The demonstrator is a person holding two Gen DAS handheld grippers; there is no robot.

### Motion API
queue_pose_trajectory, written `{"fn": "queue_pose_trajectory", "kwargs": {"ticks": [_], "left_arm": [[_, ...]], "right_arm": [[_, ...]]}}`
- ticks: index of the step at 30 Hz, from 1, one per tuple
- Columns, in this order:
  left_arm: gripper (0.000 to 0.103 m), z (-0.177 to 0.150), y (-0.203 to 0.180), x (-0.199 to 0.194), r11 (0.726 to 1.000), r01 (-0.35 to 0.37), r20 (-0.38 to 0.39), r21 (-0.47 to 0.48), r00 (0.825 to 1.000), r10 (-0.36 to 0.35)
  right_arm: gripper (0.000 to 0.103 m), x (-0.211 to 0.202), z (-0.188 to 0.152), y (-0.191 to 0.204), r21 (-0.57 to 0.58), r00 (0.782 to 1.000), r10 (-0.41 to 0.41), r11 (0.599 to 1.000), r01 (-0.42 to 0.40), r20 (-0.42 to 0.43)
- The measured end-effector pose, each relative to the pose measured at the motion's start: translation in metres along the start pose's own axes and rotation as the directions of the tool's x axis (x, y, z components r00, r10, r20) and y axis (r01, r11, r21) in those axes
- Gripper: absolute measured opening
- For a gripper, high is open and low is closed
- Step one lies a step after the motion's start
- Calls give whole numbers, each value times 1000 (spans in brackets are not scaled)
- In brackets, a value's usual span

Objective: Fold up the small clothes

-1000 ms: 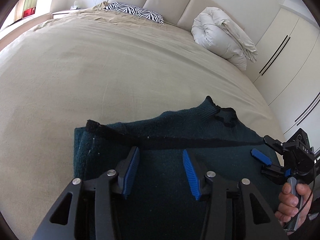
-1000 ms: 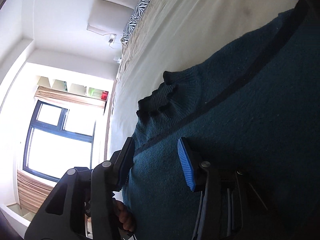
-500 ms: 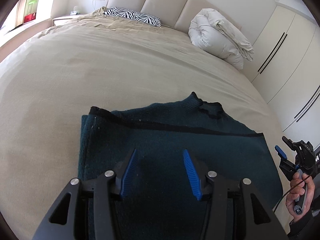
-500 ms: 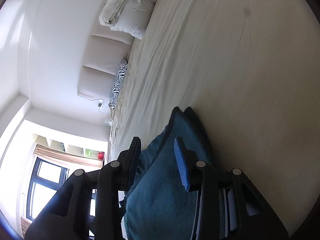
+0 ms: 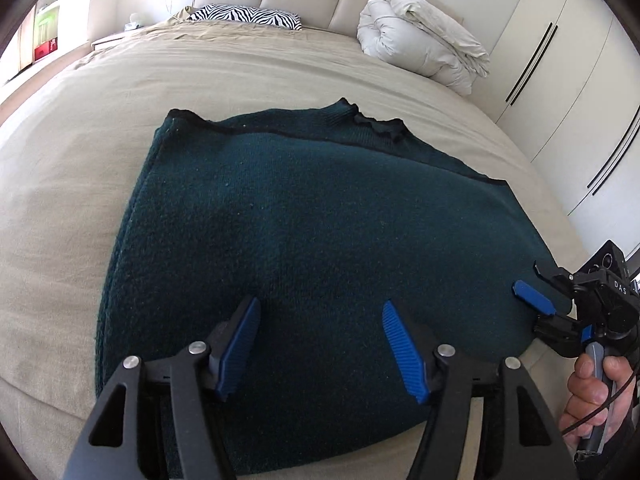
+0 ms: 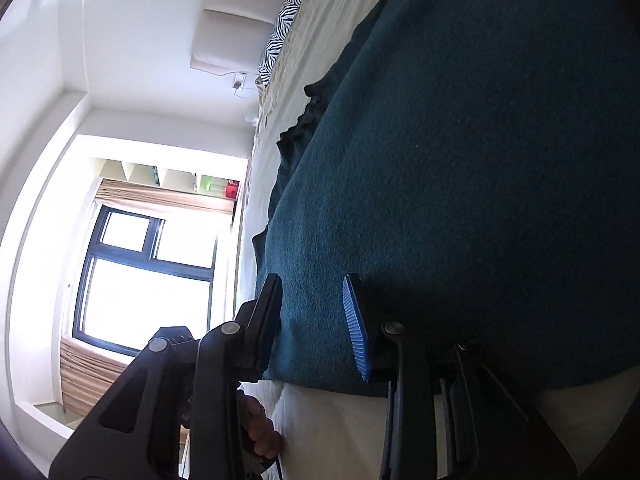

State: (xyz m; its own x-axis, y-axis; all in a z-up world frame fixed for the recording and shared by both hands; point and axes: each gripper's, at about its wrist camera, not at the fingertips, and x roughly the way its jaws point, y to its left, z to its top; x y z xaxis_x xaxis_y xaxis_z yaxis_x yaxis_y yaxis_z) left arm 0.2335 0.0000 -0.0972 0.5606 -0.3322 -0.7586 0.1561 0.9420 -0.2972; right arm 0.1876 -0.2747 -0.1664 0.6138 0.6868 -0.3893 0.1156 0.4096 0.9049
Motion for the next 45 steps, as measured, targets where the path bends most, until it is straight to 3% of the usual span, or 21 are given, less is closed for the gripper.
{"fn": "queue_pose_trajectory", "kwargs": {"ticks": [3,9,12,13,20,22,24,29,33,37,40,45], "left_arm": [[67,-3,1,0,1000,-6,6,12,1000,6],[67,-1,3,0,1000,3,8,18,1000,-3],[67,-1,4,-1,1000,8,9,15,1000,-8],[67,-1,5,-2,1000,11,9,13,1000,-11],[67,-4,15,-31,1000,-15,28,-25,999,16],[70,-5,25,-46,998,-24,55,-57,998,27],[79,-5,36,-62,996,-27,89,-90,995,35],[82,-5,79,-77,980,-8,89,-199,996,26],[81,-3,116,-74,939,85,75,-332,995,-63],[81,8,128,-64,915,156,49,-371,988,-148],[80,14,131,-45,868,252,9,-428,961,-275],[77,15,135,-24,806,308,1,-505,934,-356]], "right_arm": [[29,-41,15,-18,51,991,-73,996,67,114],[33,-124,26,-36,132,938,-198,977,166,284],[52,-143,18,-24,99,921,-233,972,212,311],[52,-146,12,-17,81,920,-237,972,223,311],[52,-155,-18,31,-73,940,-219,967,246,260],[52,-129,-20,47,-116,951,-210,964,240,227],[52,-111,-26,61,-170,959,-210,955,243,188],[52,-77,-37,79,-232,976,-187,950,208,108],[52,-62,-43,91,-269,983,-171,946,181,59],[52,-45,-42,103,-303,987,-162,940,158,12],[52,-28,-39,111,-320,988,-155,937,140,-23],[52,6,-33,121,-339,983,-156,934,116,-92]]}}
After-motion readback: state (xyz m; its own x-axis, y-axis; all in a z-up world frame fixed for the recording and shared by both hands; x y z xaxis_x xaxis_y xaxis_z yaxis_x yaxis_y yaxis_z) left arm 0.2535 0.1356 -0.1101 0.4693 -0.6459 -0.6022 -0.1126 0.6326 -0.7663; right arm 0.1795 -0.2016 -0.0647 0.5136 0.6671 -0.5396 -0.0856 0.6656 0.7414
